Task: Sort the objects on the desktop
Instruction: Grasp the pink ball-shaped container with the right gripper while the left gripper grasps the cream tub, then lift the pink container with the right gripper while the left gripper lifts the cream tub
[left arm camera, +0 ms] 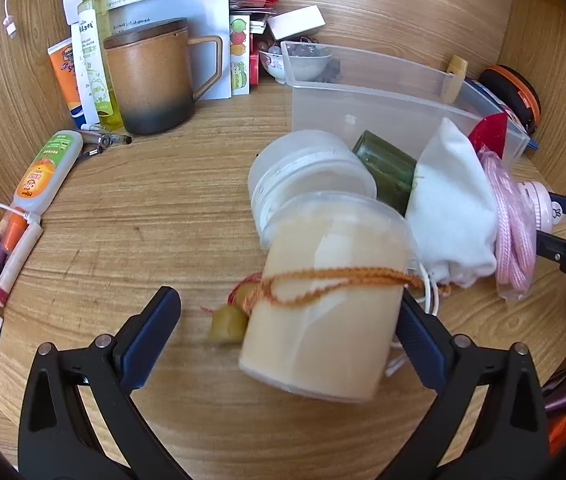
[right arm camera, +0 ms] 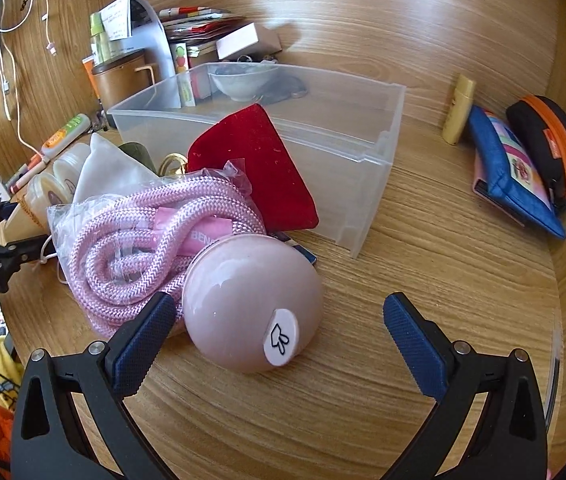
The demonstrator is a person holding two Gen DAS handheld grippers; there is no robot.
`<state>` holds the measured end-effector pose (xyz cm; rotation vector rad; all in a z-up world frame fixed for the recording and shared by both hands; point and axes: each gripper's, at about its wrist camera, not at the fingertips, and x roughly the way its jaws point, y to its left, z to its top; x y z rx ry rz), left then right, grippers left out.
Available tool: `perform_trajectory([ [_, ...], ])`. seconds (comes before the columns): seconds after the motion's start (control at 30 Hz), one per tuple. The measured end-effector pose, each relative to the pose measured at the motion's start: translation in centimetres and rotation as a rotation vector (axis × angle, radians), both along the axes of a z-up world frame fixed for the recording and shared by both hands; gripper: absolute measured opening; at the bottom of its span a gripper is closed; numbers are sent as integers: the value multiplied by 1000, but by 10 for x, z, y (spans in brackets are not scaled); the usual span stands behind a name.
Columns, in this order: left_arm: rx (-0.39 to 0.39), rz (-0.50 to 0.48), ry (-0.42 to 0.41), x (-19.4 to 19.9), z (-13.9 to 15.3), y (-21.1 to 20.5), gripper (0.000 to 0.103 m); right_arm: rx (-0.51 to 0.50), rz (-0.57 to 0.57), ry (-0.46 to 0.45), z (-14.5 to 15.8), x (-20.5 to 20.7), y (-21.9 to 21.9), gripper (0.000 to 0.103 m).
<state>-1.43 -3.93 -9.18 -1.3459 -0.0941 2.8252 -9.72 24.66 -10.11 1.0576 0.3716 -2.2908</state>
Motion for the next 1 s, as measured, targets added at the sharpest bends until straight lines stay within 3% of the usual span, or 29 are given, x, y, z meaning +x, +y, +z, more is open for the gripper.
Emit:
perform_trajectory([
  [0.23, -1, 22, 20, -7, -1, -1, 103, -26, 44, -15, -1, -5, -1, 96],
  [0.33, -7, 32, 32, -7, -1, 0, 103, -48, 76, -25, -1, -4, -2, 84],
  [0.5, 2, 18, 40, -6, -1, 5, 88, -61, 112, -19, 1, 1, -4, 63],
  [0.73, 23, 10, 52, -8, 2, 9, 66, -58, 107, -1, 3, 6, -4, 63],
  [1.0, 16, 55, 43, -2, 4, 1, 65, -87, 94, 49, 19, 16, 7, 63],
])
